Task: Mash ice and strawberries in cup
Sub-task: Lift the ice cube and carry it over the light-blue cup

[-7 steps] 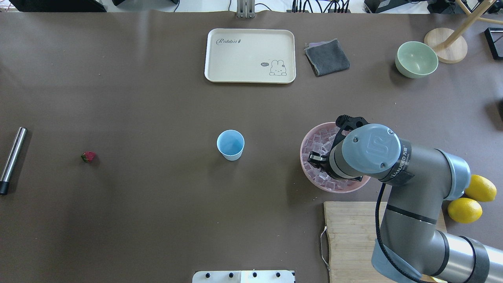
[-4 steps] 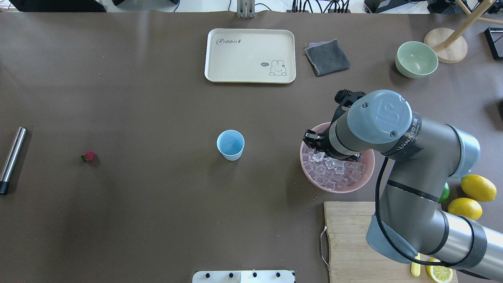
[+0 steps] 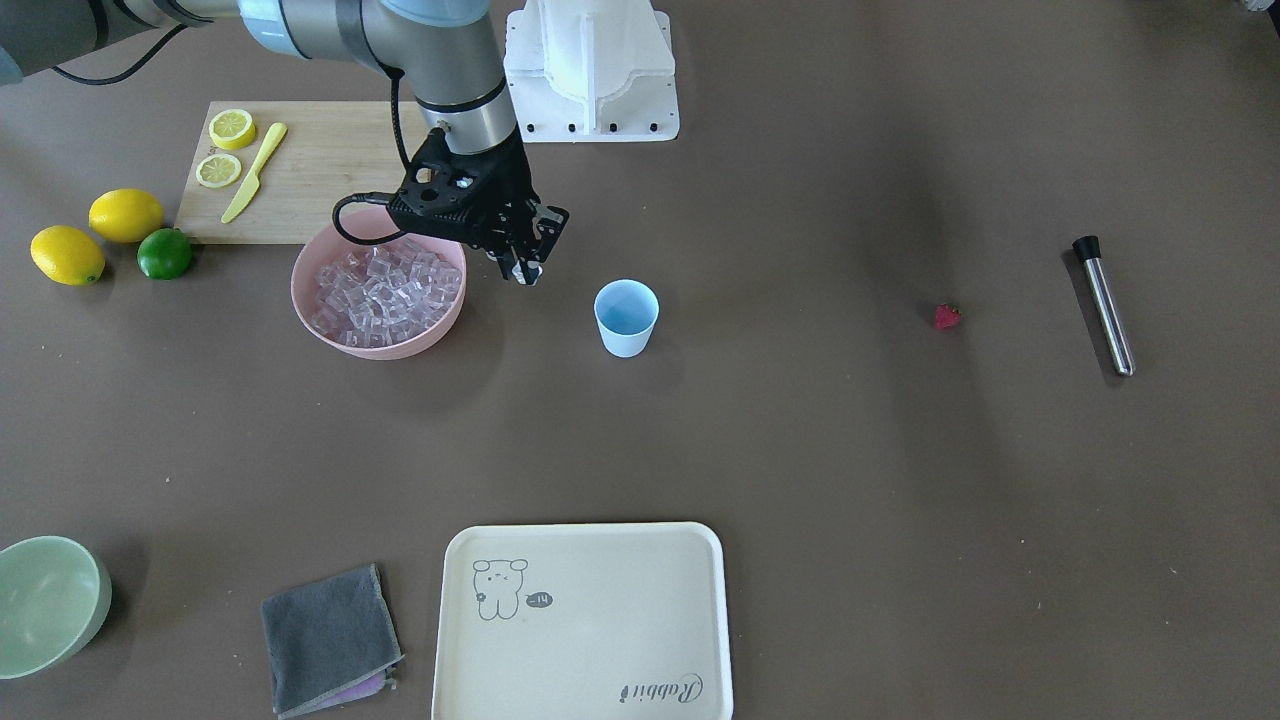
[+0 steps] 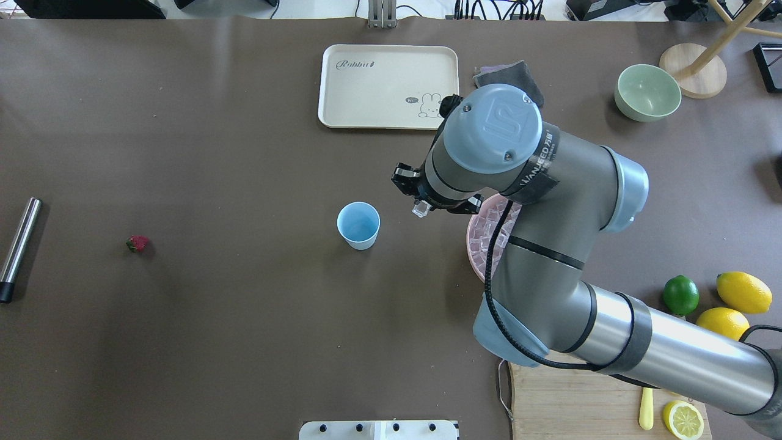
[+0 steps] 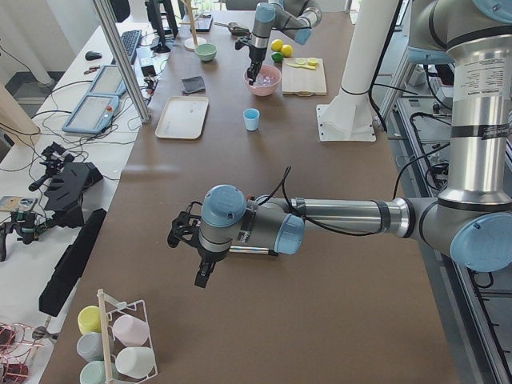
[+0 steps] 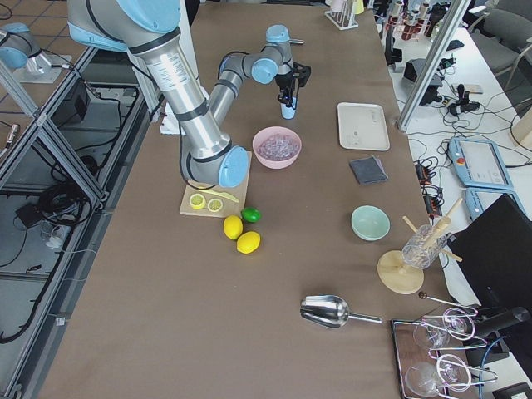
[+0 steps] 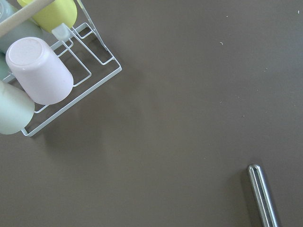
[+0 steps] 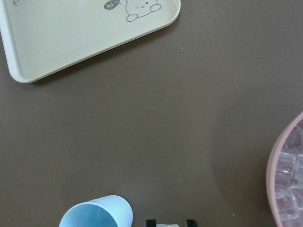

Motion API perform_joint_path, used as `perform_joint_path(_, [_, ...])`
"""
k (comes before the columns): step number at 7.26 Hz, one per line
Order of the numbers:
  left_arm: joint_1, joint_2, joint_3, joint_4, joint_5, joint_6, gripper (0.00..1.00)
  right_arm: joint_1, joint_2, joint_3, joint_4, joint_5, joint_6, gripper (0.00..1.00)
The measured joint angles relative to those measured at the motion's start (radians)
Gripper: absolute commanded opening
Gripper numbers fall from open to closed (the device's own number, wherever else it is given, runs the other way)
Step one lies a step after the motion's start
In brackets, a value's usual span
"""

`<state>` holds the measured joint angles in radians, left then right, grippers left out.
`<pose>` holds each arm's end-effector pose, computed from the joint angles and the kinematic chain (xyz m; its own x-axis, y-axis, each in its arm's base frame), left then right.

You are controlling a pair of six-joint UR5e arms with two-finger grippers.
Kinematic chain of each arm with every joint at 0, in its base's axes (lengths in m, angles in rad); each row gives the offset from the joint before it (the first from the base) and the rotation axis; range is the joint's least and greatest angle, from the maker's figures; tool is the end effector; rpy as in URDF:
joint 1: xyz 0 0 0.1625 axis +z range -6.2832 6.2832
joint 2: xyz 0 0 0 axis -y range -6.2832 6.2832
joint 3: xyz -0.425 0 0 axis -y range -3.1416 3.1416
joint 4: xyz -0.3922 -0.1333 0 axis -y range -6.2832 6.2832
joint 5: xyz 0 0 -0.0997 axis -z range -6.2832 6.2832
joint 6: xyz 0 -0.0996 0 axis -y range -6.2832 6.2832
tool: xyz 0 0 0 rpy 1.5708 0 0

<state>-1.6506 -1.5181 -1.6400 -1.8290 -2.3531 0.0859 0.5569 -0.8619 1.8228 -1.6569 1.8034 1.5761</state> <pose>-0.1015 -0.4783 0.6214 0.7262 0.2159 -0.6527 0.0145 0.9444 0.3285 -0.4846 -0.4317 0.1492 0.5423 0.3438 0.7666 -0.3670 0.9177 -0.1519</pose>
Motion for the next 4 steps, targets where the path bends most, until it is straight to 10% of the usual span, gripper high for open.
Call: perform_joint_path(4, [0.0,0.001,0.004,0.0,0.0,0.0,0.99,-0.018,0.197,-0.229,0.016,-0.012,0.053,0.29])
